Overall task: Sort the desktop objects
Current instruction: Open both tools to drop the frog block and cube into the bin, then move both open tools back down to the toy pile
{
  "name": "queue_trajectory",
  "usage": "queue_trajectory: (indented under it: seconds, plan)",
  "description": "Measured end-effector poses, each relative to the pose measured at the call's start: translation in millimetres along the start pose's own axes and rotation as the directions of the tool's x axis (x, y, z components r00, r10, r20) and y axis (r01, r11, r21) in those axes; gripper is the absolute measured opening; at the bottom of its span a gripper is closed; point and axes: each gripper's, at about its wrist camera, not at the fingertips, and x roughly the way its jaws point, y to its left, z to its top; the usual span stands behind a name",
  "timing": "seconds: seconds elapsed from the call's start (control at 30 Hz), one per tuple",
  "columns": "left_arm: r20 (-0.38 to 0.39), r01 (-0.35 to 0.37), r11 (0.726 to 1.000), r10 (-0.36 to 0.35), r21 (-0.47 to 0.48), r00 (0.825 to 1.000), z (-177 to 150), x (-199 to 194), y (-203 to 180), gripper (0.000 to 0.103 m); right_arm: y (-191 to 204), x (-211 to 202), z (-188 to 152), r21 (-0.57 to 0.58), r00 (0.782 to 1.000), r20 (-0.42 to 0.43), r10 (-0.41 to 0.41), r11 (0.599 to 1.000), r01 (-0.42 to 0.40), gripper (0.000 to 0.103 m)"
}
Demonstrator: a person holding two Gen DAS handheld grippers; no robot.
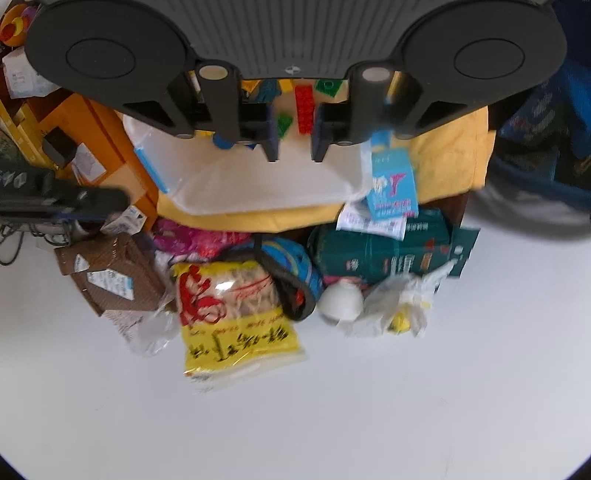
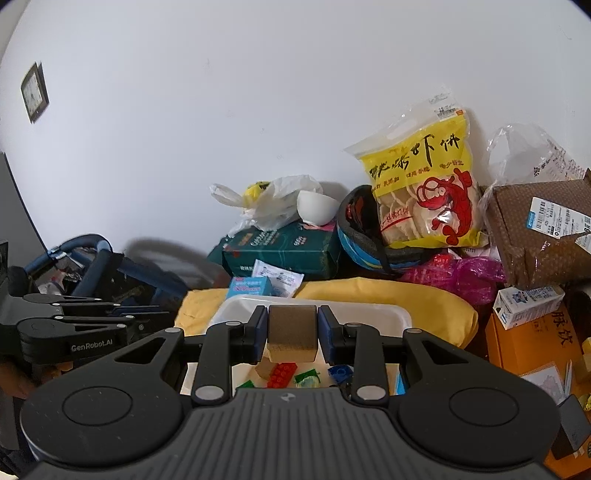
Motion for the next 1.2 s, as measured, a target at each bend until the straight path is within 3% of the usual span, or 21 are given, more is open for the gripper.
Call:
queue_trajectory:
  seconds: [0.03,0.13,0.37,0.53,0.7,0.87,1.0,1.1,1.17,1.2]
  plan:
    - [0.002,-0.005,1.000,0.005,-0.004,1.000,-2,1,0,0.032,2,8,1,-0.013,1.000,-0.030,-0.008,1.000,0.008,0.034]
    - [-0.004,-0.007,1.000,0.007,-0.005,1.000,-10,2,1,0.039,1,29,0,-0.010,0.995,-0.091,-0.048,0.999,0.047,0.079]
    - [-0.003,0.015,0.999,-0.015,0.032,1.000,-48,0,8,0.041,-8,23,-27,0.004,0.996,-0.078,-0.032,0.999,0.032,0.078]
    - [-0.054,0.050,0.998,-0.047,0.044,0.997,-109,12,11,0.043,-6,5,-79,-0.025,0.995,-0.098,-0.015,1.000,0.012,0.079]
    - [-0.175,0.083,0.994,-0.070,0.068,0.982,-167,43,-3,0.043,-1,22,-156,-0.113,0.967,-0.247,-0.055,0.993,0.028,0.079]
    - [-0.223,0.110,0.993,-0.099,0.039,0.970,-194,64,-16,0.049,-3,41,-204,-0.134,0.941,-0.328,-0.082,0.990,0.040,0.069]
    - [-0.231,0.111,0.994,-0.102,0.023,0.967,-198,77,-24,0.054,-8,43,-215,-0.131,0.943,-0.319,-0.100,0.990,0.061,0.065]
    - [-0.203,0.089,0.996,-0.084,0.015,0.976,-196,80,-26,0.063,-12,41,-218,-0.148,0.943,-0.310,-0.118,0.986,0.075,0.059]
    - [-0.202,0.078,0.997,-0.073,0.015,0.977,-195,85,-27,0.065,-14,43,-219,-0.160,0.941,-0.317,-0.115,0.985,0.067,0.042]
    - [-0.205,0.072,0.997,-0.065,0.029,0.977,-195,87,-28,0.065,-14,45,-221,-0.166,0.940,-0.322,-0.111,0.984,0.059,0.040]
